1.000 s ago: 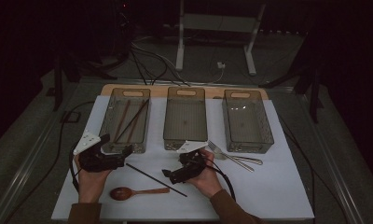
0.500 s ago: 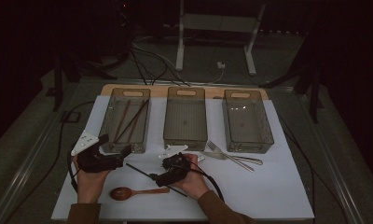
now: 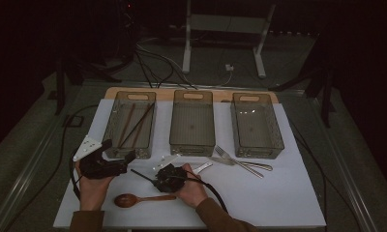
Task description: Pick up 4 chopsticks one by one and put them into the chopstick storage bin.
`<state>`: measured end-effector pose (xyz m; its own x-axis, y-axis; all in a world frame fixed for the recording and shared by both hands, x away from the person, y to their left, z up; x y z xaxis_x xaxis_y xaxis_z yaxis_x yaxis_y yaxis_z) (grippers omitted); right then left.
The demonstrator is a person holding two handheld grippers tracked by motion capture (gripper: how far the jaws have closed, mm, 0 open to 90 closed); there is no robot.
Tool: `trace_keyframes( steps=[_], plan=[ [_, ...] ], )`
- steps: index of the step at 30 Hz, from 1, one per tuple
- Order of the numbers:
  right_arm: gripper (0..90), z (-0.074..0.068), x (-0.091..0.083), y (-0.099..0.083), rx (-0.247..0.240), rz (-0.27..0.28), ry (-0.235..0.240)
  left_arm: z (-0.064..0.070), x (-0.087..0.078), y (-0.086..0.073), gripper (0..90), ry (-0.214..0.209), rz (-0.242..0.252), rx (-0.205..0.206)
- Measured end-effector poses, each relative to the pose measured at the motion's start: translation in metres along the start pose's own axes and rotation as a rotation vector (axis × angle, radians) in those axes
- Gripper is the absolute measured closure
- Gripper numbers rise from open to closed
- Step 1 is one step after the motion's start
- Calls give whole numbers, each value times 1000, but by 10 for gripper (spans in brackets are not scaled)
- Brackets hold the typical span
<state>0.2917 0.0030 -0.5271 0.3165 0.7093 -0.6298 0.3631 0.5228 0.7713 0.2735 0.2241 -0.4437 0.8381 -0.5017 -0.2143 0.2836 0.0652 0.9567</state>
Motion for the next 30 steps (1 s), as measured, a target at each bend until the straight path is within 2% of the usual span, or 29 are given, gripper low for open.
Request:
trace_keyframes(
  steps=[2, 3, 10, 13, 15, 18, 23, 30],
  plan=[
    [833, -1, 0, -1, -40, -8, -19, 0, 0, 0, 7, 0, -2, -2],
    [857, 0, 0, 0, -36, -16, -21, 0, 0, 0, 7, 0, -2, -1],
    [869, -2, -3, 2, -54, -59, -24, 0, -1, -1, 7, 1, -1, -4],
    [870, 0, -6, 0, -61, -56, -23, -1, -1, -1, 7, 0, -2, -7],
    [870, 1, -9, -1, -60, -39, -30, -1, 0, -1, 7, 0, -6, -5],
    [870, 4, -16, -1, -33, 2, -25, 0, 1, -2, 7, -6, -13, -11],
    [870, 5, -30, 4, -3, 79, -40, 1, 4, -5, 8, -27, -24, -36],
    [869, 8, -45, 10, 30, 184, -76, 7, 13, -10, 12, -40, -73, -68]
  ],
)
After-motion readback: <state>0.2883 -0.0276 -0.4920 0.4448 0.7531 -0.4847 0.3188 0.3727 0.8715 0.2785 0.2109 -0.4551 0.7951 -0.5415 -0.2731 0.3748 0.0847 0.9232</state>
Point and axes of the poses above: each handheld gripper's, and its own axes: x roughly forward along the jaws, y roughly out of its top, z roughly to its right, the point moved 1 cm from there along x, roughly forward along the jaws, and after that the axes turned 10 degrees about z, right-handed, at the moved point
